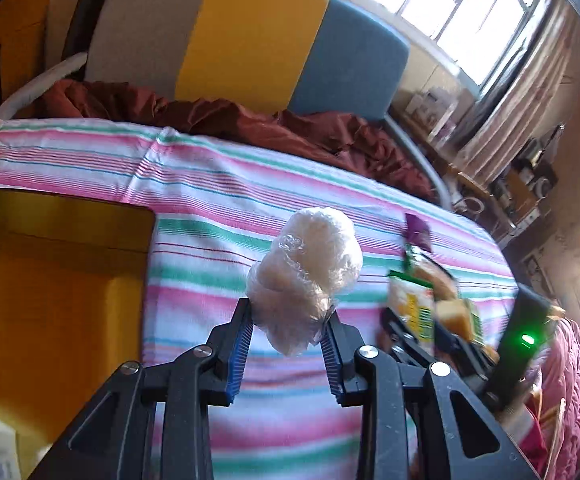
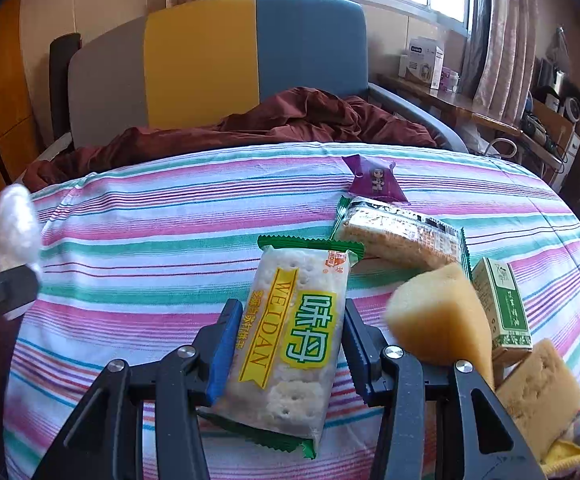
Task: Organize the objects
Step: 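Carry the bag into the tray and open the left tool while the right tool holds the packet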
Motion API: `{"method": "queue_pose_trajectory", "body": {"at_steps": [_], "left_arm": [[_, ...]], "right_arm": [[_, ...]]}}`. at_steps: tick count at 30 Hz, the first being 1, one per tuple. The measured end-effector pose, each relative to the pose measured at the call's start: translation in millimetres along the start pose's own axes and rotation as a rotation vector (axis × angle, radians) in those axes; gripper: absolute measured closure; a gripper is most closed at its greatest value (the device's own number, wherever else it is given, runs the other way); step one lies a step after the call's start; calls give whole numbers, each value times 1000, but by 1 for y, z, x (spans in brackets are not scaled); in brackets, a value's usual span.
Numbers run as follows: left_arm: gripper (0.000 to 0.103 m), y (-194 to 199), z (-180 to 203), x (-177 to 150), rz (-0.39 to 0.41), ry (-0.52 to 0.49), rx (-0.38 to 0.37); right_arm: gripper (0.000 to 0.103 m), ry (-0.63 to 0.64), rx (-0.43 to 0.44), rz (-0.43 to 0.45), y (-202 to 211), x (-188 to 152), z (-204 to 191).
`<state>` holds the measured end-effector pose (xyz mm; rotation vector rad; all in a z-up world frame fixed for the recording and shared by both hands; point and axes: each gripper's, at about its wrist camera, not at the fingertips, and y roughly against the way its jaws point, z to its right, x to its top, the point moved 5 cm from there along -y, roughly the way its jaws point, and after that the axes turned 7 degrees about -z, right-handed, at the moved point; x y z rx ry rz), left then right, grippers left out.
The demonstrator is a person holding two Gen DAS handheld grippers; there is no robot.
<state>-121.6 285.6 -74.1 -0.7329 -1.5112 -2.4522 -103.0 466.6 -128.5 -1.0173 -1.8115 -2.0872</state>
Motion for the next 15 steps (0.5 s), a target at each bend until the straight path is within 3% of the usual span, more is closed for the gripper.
{"method": "queue_pose_trajectory", "body": {"at_steps": [7, 15], "left_arm": [[70, 50, -9, -17, 78, 14, -82], [70, 81, -46, -28, 118, 25, -52]], "right_arm": [[54, 50, 4, 20, 17, -13, -19], [54, 70, 20, 25, 33, -32, -34]]}}
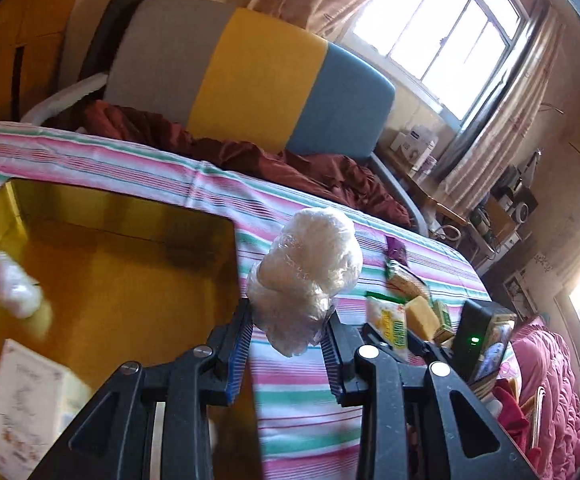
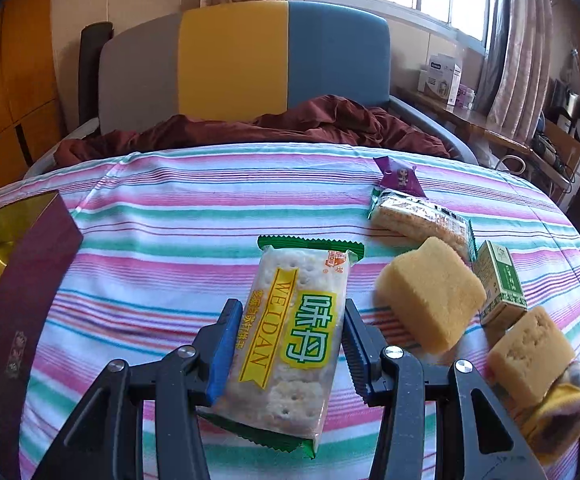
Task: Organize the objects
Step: 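Carry the bag into the tray and open the left tool while the right tool holds the packet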
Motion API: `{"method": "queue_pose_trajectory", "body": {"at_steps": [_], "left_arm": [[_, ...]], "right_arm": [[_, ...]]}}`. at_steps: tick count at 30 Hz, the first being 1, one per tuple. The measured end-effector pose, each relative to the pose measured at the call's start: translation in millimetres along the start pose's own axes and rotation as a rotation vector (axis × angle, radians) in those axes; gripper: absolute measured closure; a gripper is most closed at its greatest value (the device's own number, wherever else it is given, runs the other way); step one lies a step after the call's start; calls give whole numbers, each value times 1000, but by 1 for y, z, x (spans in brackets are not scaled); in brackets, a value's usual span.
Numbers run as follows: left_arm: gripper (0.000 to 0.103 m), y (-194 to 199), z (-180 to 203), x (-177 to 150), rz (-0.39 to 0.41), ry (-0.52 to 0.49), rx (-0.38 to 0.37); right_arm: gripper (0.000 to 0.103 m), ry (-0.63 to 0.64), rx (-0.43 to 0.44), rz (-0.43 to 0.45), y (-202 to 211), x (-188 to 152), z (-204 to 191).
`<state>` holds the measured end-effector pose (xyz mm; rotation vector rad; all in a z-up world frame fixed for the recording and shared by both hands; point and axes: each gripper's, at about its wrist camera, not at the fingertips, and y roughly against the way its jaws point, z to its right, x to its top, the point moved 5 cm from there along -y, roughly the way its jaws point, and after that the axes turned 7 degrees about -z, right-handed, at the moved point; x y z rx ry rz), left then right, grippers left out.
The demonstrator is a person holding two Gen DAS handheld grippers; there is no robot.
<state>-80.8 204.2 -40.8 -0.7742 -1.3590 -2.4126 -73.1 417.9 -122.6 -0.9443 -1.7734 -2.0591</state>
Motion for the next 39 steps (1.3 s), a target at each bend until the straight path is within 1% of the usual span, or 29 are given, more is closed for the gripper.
{"method": "queue_pose_trajectory", "body": {"at_steps": [3, 6, 10, 14, 19, 23, 25, 28, 30, 33, 34, 35, 36, 37, 39], "left_arm": [[70, 6, -18, -1, 5, 26, 19], [70, 11, -34, -4, 4, 61, 16], [70, 20, -45, -10, 16, 65, 32], [70, 23, -57, -5, 17, 70, 65], [70, 15, -74, 5, -31, 92, 112], [70, 4, -83, 9, -85, 93, 143], [70, -2, -87, 10, -107, 94, 146], [70, -8, -91, 9, -128, 87, 174], [69, -11, -93, 8, -135, 90, 177], [69, -15, -98, 7, -145, 87, 219], [68, -16, -100, 7, -145, 94, 220], [65, -16, -103, 6, -152, 106, 226], [65, -17, -106, 5, -163, 121, 234], [64, -17, -107, 5, -164, 127, 245], [60, -14, -109, 4, -157, 143, 240]], "right_arm": [[54, 2, 6, -1, 4, -6, -5], [54, -2, 15, -5, 8, -11, -8], [54, -23, 27, -7, 12, -17, -9], [54, -44, 34, 10, 19, -21, -8], [54, -52, 47, 34, 31, -27, -13], [54, -45, 60, 34, 35, -34, -20], [54, -36, 61, 29, 35, -35, -23], [54, -26, 60, 23, 34, -37, -26], [54, -27, 61, 22, 34, -39, -26], [54, -36, 65, 14, 32, -40, -24], [53, -40, 66, 12, 32, -41, -24], [53, -45, 68, 10, 31, -41, -23], [53, -48, 68, 9, 31, -41, -23], [53, -52, 69, 8, 31, -42, -23], [53, -56, 72, 4, 30, -42, -22]]}}
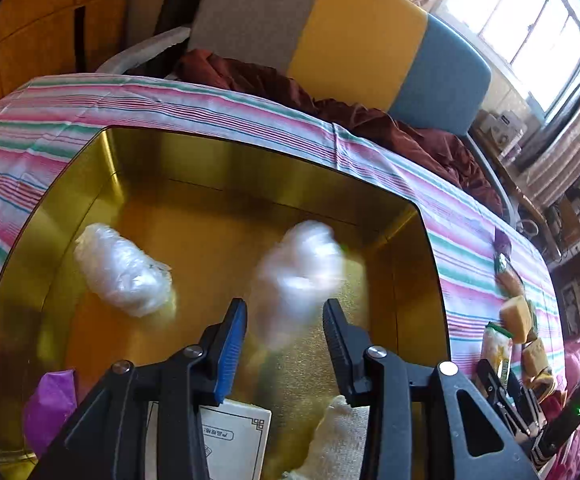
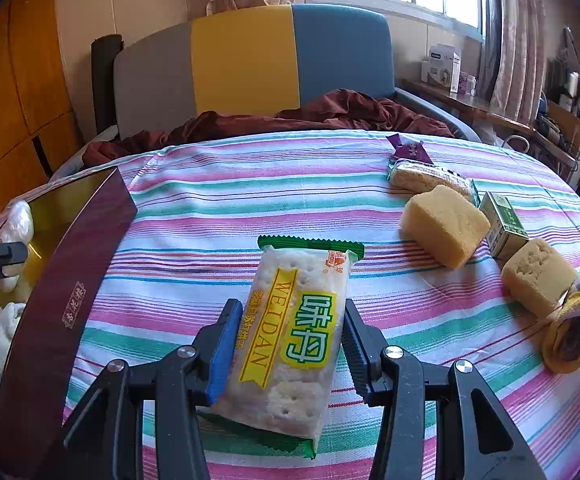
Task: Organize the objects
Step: 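Carry the bag into the tray and open the left tool while the right tool holds the packet, then lower the WEIDAN packet into the tray and open the right tool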
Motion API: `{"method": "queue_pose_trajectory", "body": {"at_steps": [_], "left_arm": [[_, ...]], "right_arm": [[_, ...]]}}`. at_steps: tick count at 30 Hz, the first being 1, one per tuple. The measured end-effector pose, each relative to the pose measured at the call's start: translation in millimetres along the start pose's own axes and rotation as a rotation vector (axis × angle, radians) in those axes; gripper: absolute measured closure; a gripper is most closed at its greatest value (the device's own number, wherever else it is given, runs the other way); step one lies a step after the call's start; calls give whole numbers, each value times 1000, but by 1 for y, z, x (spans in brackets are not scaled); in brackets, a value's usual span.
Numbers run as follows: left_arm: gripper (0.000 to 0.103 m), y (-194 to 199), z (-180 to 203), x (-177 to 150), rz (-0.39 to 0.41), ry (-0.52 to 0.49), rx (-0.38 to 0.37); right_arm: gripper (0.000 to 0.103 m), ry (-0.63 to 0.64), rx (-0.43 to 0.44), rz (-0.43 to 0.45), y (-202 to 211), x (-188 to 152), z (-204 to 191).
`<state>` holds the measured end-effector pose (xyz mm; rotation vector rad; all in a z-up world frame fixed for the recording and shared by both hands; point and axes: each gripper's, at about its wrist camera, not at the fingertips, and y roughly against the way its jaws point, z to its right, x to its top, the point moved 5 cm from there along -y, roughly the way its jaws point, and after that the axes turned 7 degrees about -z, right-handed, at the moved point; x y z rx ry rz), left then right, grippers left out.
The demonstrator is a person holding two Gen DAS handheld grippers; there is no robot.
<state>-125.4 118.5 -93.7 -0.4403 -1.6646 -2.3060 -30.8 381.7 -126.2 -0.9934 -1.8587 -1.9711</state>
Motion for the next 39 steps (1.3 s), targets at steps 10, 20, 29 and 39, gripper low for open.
{"method": "queue_pose_trajectory", "body": {"at_steps": [10, 20, 29, 39], "left_arm": [[59, 37, -9, -21, 115, 14, -13], [59, 72, -4, -49, 249, -117, 35], [59, 90, -6, -63, 308, -176, 25], [59, 91, -26, -75, 303, -130, 27]], "right_arm": [[53, -3, 2, -1, 0, 0, 0], [53, 8, 78, -25, 1, 1, -5], [53, 64, 173, -15, 25, 5, -35], [53, 145, 280, 37, 57, 33, -100]]}}
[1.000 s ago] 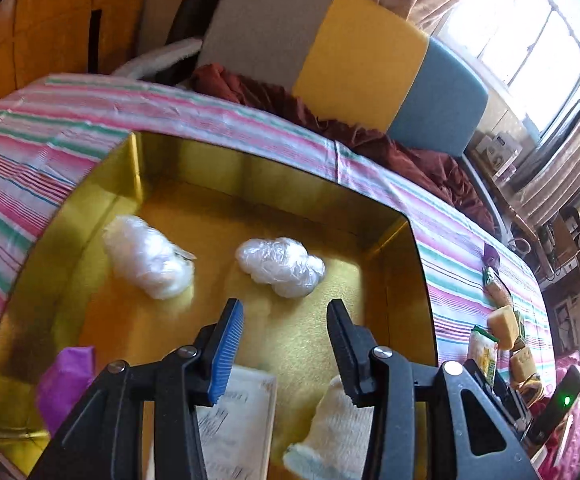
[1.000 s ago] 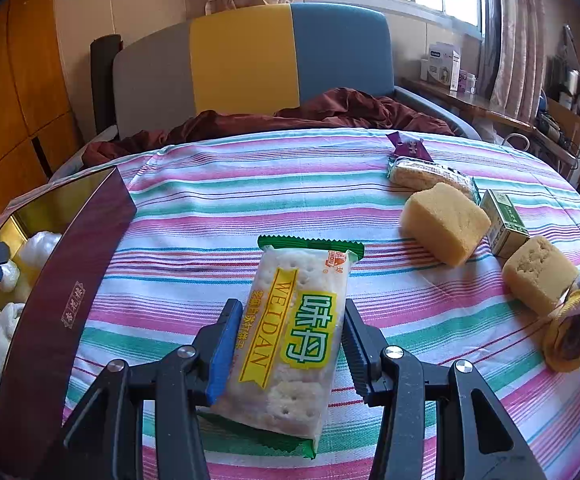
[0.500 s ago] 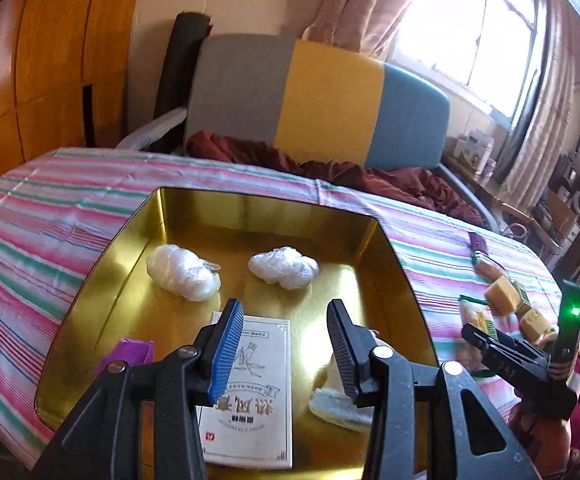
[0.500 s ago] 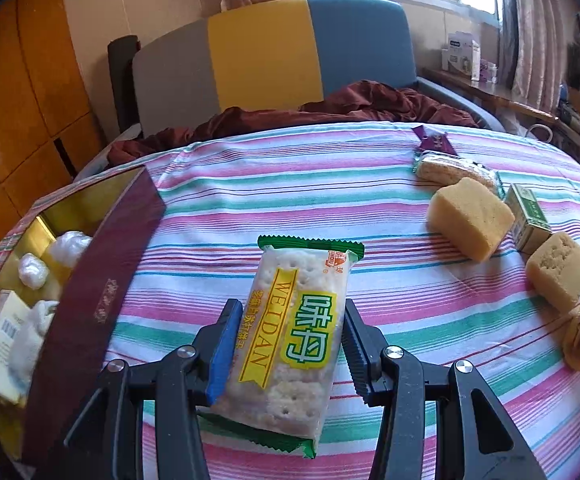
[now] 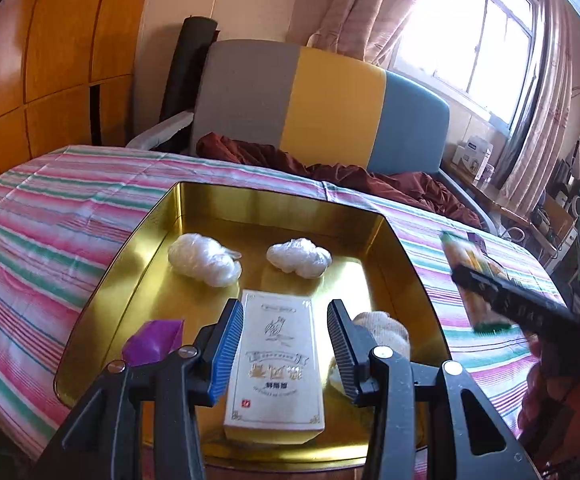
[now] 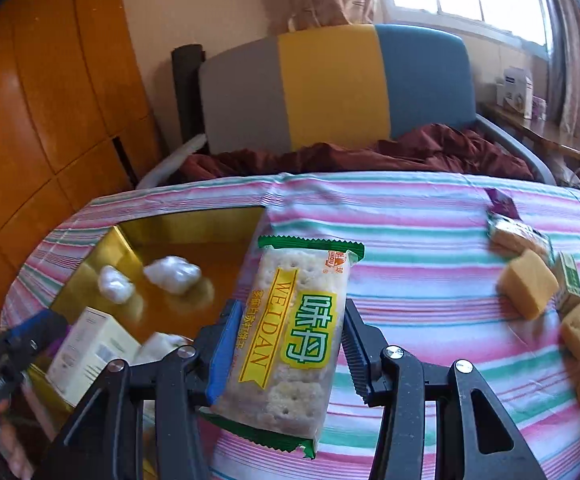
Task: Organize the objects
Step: 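Lower the WEIDAN packet into the tray and open the right tool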
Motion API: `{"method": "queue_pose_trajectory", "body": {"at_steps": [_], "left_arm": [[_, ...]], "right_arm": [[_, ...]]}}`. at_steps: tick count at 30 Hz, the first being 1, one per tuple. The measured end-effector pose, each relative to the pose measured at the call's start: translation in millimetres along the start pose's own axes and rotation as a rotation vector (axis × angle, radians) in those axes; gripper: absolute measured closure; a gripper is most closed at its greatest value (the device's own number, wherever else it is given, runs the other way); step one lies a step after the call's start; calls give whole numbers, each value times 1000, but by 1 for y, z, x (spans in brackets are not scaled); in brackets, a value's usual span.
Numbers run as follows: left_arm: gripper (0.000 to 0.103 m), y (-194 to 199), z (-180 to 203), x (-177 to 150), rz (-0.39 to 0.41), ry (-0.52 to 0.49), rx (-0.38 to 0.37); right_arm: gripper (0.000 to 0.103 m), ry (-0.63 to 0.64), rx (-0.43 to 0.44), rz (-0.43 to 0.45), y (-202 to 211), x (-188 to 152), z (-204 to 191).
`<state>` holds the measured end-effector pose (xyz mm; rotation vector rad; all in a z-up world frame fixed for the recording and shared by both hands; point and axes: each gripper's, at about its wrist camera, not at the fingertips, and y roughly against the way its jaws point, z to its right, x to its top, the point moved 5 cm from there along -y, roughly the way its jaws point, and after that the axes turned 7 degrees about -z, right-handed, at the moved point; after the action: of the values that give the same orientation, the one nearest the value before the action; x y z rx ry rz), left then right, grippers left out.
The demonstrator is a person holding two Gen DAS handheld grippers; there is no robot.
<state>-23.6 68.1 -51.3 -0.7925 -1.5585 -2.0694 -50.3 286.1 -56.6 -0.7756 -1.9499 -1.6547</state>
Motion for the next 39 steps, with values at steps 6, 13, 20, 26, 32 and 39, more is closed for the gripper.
{"method": "queue_pose_trajectory", "body": {"at_steps": [6, 13, 20, 26, 32, 39], "left_arm": [[59, 2, -8, -4, 1, 8, 7], [59, 5, -20, -4, 13, 34, 18], [59, 3, -19, -3, 7, 35, 13], [59, 4, -16, -6, 6, 26, 12], [59, 3, -11, -8, 1, 21, 6], [59, 4, 3, -12, -6, -8, -8]], "right_arm": [[53, 100, 9, -35, -20, 25, -45], [53, 180, -21, -115, -53, 34, -72], [53, 152, -36, -195, -84, 34, -69], [53, 150, -45, -182, -83, 34, -66], [45, 87, -2, -133, -62, 31, -55], [33, 21, 13, -91, -38, 22, -42]]}}
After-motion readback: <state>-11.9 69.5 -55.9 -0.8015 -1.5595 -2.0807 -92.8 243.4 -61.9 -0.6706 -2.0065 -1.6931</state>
